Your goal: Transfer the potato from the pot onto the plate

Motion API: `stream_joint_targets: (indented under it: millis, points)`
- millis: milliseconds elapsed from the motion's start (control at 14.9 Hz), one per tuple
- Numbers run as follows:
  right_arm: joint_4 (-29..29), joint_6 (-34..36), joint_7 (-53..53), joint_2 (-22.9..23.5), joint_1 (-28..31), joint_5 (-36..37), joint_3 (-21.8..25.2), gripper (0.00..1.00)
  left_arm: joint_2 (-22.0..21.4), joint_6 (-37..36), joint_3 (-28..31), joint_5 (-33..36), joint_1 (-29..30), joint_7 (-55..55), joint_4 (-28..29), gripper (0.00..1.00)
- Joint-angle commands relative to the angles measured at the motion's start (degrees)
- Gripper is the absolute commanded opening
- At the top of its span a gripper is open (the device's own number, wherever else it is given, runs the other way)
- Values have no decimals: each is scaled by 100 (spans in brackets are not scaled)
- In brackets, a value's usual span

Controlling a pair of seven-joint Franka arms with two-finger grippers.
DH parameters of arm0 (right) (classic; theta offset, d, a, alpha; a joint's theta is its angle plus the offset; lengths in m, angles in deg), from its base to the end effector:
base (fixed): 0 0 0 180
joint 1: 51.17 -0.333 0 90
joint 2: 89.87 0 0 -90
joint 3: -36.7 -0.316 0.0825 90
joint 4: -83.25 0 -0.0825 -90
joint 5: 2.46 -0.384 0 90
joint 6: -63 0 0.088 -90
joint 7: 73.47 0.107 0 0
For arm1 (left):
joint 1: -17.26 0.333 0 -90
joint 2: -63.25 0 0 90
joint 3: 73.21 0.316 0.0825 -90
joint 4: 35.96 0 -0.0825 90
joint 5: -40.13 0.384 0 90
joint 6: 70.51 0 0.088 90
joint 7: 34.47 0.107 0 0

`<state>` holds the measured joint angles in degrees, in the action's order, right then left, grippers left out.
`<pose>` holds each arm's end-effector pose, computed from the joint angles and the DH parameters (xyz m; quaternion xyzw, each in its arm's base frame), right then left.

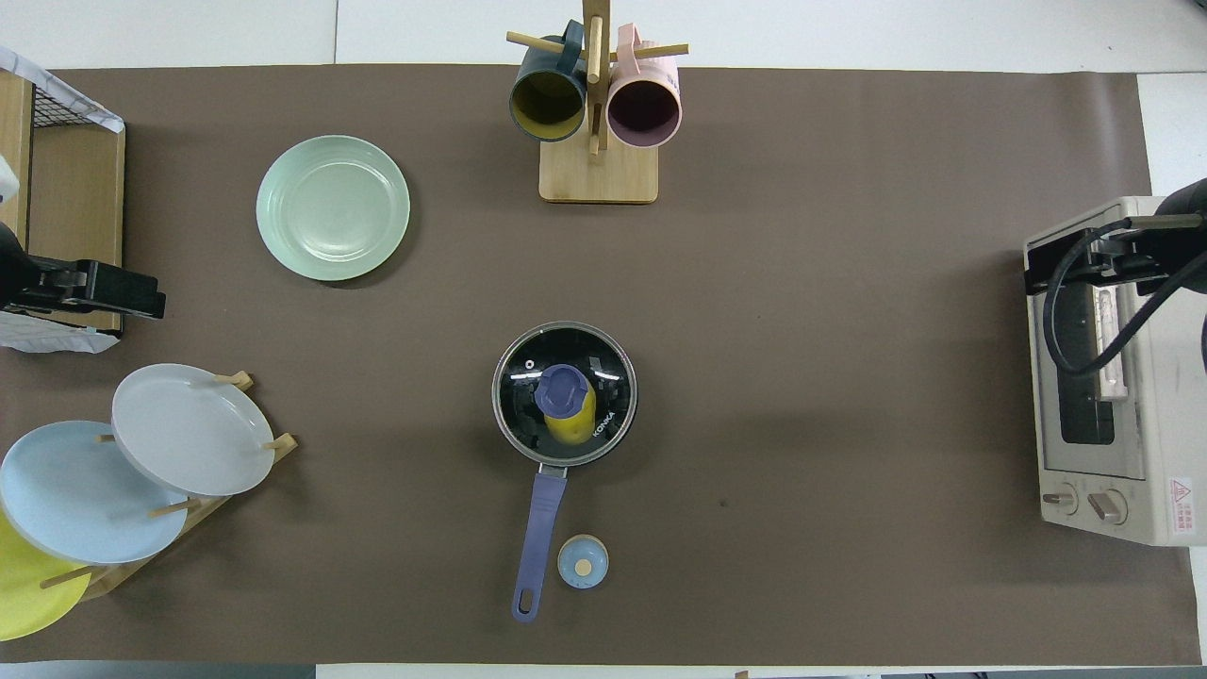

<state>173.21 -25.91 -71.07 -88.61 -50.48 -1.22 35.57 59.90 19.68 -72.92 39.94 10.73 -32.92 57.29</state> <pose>0.5587 0.0018 0.6110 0.9996 -0.0171 -0.0199 0.0111 0.5331 -0.0586 0.6299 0.9977 -0.0679 0.0025 0.0019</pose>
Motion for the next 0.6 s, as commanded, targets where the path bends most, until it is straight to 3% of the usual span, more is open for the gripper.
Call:
stream_joint_targets:
  millis: [0, 536]
  points:
    - [-40, 49, -82, 15, 63, -27, -27, 100, -157, 113, 32, -69, -15, -5, 176, 100]
    - [-75, 5, 156, -29, 28, -264, -79, 100, -157, 87, 32, -69, -42, -5, 176, 100]
